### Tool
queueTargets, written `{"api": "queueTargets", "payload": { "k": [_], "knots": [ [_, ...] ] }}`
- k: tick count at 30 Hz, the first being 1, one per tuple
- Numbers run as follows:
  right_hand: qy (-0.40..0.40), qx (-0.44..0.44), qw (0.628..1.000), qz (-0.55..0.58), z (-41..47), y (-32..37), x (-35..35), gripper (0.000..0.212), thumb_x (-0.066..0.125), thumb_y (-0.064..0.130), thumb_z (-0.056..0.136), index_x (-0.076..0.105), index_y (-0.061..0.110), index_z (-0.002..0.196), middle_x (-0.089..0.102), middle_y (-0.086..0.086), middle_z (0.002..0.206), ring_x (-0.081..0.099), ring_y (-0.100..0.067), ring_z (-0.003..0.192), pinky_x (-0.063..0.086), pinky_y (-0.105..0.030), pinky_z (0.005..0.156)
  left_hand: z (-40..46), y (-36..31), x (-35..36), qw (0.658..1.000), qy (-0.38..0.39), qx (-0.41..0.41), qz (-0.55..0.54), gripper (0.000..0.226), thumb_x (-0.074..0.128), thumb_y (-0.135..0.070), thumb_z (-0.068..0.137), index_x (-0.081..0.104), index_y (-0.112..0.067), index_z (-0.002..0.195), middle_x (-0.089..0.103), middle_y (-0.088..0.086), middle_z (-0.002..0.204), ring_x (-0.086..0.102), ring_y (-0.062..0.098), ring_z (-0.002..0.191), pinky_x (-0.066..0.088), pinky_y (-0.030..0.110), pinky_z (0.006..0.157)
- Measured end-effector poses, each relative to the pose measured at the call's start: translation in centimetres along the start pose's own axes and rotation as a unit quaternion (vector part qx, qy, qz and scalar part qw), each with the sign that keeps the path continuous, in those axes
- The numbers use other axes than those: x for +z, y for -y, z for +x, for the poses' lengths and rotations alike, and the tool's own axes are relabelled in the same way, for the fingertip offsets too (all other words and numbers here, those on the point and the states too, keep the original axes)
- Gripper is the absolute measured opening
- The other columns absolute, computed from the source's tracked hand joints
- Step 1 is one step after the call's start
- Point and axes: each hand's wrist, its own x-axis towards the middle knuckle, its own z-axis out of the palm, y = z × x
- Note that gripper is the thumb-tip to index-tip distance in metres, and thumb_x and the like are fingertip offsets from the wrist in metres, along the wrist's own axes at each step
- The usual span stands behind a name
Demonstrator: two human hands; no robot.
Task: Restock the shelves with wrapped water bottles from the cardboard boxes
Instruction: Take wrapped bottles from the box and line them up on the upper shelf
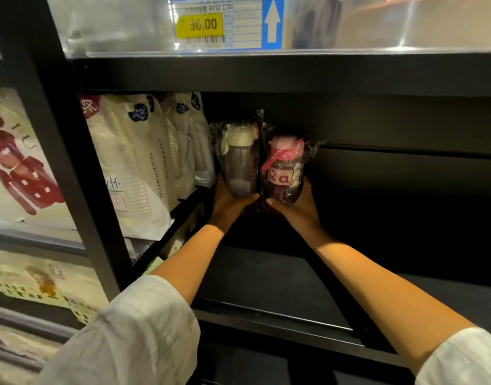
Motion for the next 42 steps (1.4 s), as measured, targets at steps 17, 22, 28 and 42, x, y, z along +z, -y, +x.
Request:
{"api": "queueTargets", "payload": {
  "k": [17, 22, 28, 42],
  "knots": [
    [0.243, -0.035, 0.864, -0.44, -16.8, 10.5, -2.7, 0.07, 0.047, 0.061, 0.103, 0.044, 0.015, 0.155, 0.051, -0.013, 0.148, 0.05, -0.034, 0.136, 0.047, -0.045, 0.106, -21.0, -8.2, -7.0, 0.819, 0.108, 0.06, 0.56, 0.063, 0.042, -0.058, 0.104, 0.055, -0.008, 0.141, 0.058, 0.018, 0.134, 0.054, 0.037, 0.124, 0.051, 0.049, 0.098],
    [0.27, -0.149, 0.854, -0.419, -24.4, 11.4, -2.2, 0.068, 0.046, 0.062, 0.102, 0.046, 0.018, 0.154, 0.051, -0.006, 0.149, 0.047, -0.028, 0.139, 0.046, -0.044, 0.11, -32.2, -8.0, -10.8, 0.802, 0.021, 0.087, 0.591, 0.059, 0.038, -0.055, 0.105, 0.063, -0.008, 0.131, 0.065, 0.013, 0.119, 0.059, 0.033, 0.115, 0.052, 0.044, 0.093],
    [0.3, -0.289, 0.83, -0.37, -35.8, 10.6, 1.5, 0.059, 0.047, 0.056, 0.104, 0.056, 0.016, 0.147, 0.057, -0.005, 0.144, 0.046, -0.024, 0.139, 0.036, -0.042, 0.12, -45.9, -4.0, -16.8, 0.796, -0.023, 0.002, 0.605, 0.064, 0.028, -0.056, 0.1, 0.067, -0.01, 0.12, 0.067, 0.013, 0.108, 0.061, 0.034, 0.106, 0.052, 0.044, 0.087],
    [0.623, -0.187, 0.683, -0.332, -59.7, 0.8, 16.4, 0.047, 0.049, 0.041, 0.108, 0.053, 0.013, 0.146, 0.057, -0.013, 0.143, 0.056, -0.033, 0.126, 0.05, -0.044, 0.1, -72.3, 10.9, -28.0, 0.765, -0.045, -0.359, 0.533, 0.048, 0.041, -0.05, 0.106, 0.055, -0.018, 0.138, 0.061, 0.012, 0.135, 0.056, 0.034, 0.124, 0.044, 0.045, 0.104]
  ]
}}
